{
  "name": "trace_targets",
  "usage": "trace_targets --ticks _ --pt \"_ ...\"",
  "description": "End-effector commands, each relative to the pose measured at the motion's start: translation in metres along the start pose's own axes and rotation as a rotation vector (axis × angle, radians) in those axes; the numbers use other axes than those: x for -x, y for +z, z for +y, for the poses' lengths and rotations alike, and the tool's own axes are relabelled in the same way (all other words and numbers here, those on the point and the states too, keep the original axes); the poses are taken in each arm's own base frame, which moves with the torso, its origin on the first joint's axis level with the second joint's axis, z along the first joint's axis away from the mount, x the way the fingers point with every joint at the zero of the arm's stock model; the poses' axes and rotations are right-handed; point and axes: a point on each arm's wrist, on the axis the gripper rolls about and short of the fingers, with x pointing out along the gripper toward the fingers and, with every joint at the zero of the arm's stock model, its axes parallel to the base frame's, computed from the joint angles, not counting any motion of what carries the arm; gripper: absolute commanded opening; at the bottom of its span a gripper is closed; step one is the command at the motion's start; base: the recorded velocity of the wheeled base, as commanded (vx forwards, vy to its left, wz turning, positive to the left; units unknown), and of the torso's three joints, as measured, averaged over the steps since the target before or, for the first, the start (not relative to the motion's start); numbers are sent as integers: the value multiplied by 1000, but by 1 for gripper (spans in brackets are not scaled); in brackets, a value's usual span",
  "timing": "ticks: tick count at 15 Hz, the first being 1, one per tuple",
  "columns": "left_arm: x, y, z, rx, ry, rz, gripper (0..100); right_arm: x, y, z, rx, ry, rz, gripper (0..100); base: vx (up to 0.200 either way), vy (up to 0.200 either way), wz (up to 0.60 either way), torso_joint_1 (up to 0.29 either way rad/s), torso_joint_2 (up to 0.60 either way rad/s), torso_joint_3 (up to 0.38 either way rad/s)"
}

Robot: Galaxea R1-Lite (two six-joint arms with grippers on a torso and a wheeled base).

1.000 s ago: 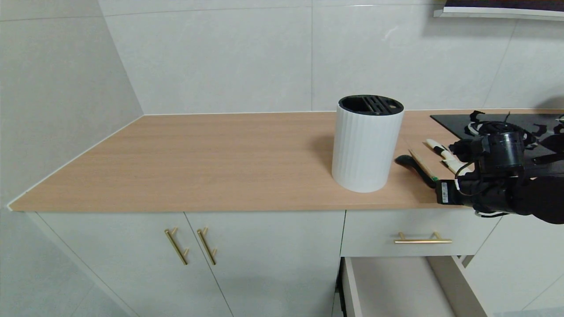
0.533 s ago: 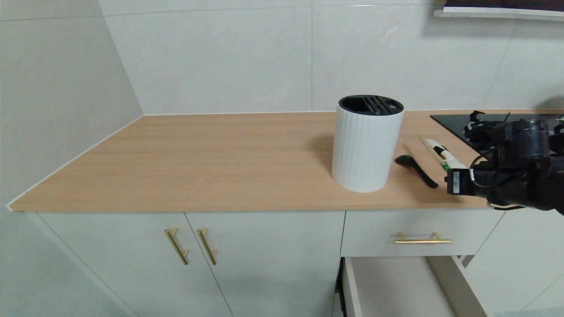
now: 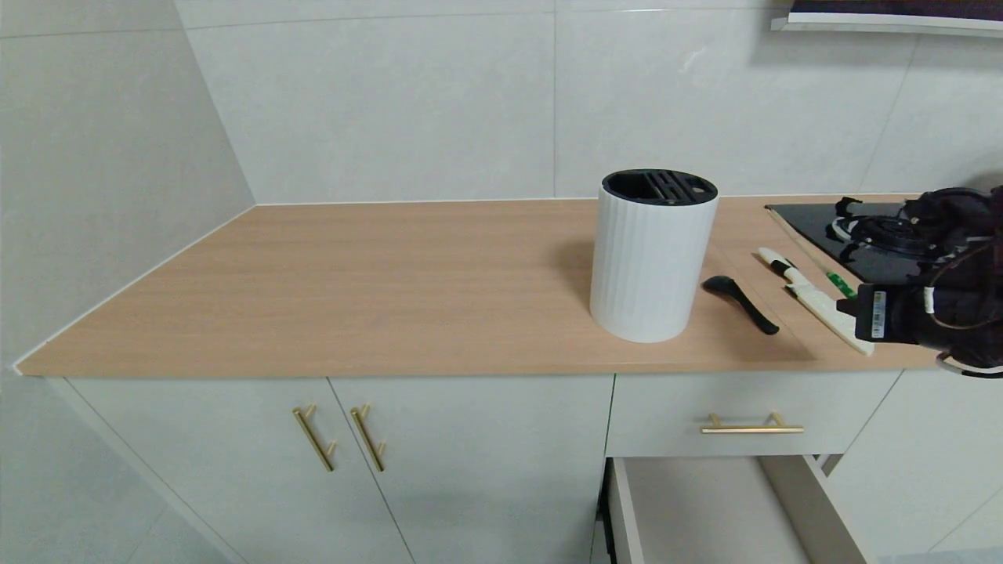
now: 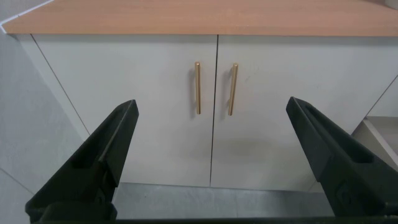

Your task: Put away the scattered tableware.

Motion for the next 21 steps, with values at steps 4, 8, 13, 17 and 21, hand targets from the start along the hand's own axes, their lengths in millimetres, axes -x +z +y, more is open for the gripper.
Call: trace_targets --ticks 4,8,13,17,21 --pt "0 0 0 0 1 1 100 74 -16 -9 -1 72 -52 0 0 0 0 0 0 0" --pt "0 0 0 0 1 1 100 129 -41 -2 84 293 59 0 0 0 0 0 0 0" --pt "0 0 0 0 1 1 100 134 -64 7 213 437 268 0 0 0 0 0 0 0" --pt "0 0 0 0 1 1 100 122 -81 13 336 458 480 0 0 0 0 0 0 0" --pt "0 0 0 0 1 1 100 95 -94 24 366 426 632 0 0 0 0 0 0 0"
